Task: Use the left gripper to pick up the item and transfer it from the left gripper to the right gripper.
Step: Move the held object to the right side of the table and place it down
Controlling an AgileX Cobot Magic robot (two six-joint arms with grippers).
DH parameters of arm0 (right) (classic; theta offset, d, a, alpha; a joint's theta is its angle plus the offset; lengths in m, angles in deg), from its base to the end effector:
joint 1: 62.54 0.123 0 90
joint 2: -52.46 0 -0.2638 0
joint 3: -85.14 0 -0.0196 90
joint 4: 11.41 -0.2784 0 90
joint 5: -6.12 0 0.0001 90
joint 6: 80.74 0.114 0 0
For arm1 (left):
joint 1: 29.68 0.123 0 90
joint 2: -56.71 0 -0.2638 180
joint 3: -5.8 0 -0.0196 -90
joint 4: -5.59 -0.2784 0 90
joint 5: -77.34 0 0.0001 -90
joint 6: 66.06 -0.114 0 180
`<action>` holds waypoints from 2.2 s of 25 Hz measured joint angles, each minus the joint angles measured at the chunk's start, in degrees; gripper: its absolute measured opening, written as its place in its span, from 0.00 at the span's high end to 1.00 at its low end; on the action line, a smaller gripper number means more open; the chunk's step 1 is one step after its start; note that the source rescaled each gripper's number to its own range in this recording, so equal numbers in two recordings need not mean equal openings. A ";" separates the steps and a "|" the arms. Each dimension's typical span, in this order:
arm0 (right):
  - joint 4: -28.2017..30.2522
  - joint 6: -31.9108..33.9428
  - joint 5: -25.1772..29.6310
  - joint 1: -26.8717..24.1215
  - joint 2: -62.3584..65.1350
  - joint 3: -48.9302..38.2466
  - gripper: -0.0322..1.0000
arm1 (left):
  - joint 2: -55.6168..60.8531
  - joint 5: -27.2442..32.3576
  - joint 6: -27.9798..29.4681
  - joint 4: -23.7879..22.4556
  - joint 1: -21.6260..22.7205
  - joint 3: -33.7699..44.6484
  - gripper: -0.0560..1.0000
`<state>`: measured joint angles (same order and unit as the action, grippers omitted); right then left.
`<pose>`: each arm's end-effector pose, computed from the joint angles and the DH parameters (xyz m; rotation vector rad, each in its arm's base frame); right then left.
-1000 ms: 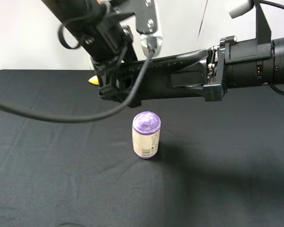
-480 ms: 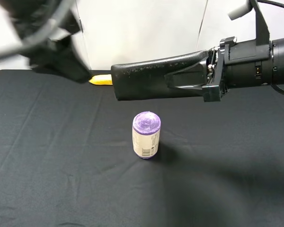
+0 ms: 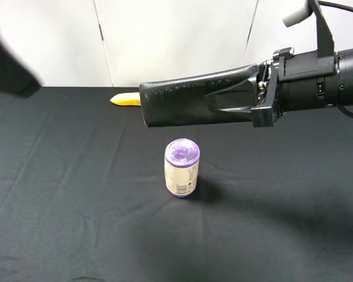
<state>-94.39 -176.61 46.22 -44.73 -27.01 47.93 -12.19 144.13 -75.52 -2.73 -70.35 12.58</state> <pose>0.2473 0.1561 0.2277 -0.9660 1.8466 0.7659 0.1912 -0.1443 0.3676 1.0605 2.2328 -0.0436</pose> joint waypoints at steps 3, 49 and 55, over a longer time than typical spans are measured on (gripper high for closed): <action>0.75 0.47 -0.04 0.00 0.00 0.00 0.96 | 6.65 0.05 3.28 0.01 0.00 6.25 0.00; 1.17 4.00 -3.49 0.00 0.00 0.00 0.96 | 58.70 -5.44 15.19 5.44 0.00 40.98 0.01; 1.17 4.00 -3.49 0.00 0.00 0.00 0.97 | 58.70 -5.44 14.20 5.30 0.00 41.04 0.01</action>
<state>-93.21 -172.61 42.74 -44.73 -27.01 47.93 46.51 138.69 -61.32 2.57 -70.35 53.62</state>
